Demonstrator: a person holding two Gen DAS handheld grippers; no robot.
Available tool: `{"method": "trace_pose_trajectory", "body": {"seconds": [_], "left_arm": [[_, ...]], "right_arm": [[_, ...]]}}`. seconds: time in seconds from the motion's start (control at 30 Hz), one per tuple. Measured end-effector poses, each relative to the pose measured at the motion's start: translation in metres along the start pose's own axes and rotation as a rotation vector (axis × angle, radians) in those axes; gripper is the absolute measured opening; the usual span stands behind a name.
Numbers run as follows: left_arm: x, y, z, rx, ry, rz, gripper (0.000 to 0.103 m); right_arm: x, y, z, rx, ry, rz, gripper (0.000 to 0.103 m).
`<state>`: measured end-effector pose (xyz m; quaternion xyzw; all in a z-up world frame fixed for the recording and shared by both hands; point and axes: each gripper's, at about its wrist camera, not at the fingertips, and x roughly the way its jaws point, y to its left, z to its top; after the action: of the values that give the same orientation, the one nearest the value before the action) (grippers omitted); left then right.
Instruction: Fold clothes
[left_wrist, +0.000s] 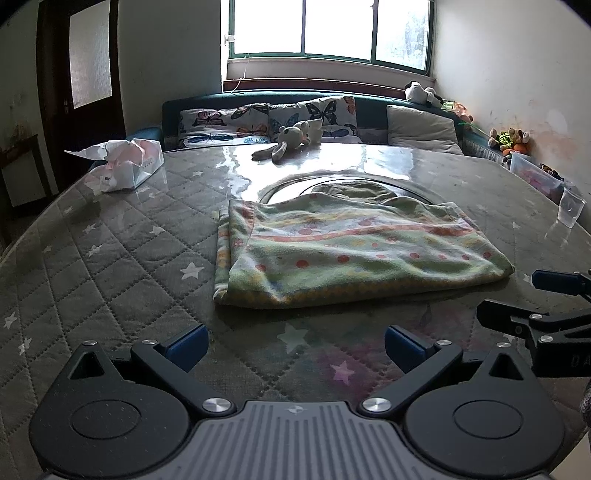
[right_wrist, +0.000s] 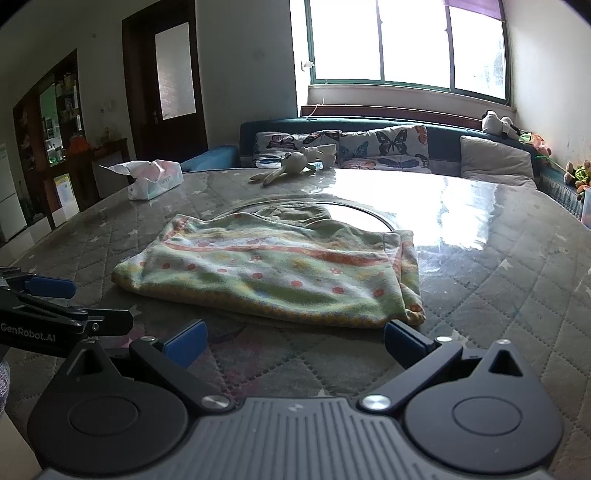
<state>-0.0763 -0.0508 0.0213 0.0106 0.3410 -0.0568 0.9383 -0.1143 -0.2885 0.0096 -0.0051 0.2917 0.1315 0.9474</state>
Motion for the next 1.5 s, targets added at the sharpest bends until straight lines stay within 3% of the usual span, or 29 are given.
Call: {"method": "trace_pose_trajectory", "body": {"seconds": [1.5], "left_arm": [[0.027, -0.002, 0.024, 0.022, 0.037, -0.013, 0.103]], "right_arm": [[0.022, -0.003, 0.016, 0.000, 0.035, 0.025, 0.103]]}}
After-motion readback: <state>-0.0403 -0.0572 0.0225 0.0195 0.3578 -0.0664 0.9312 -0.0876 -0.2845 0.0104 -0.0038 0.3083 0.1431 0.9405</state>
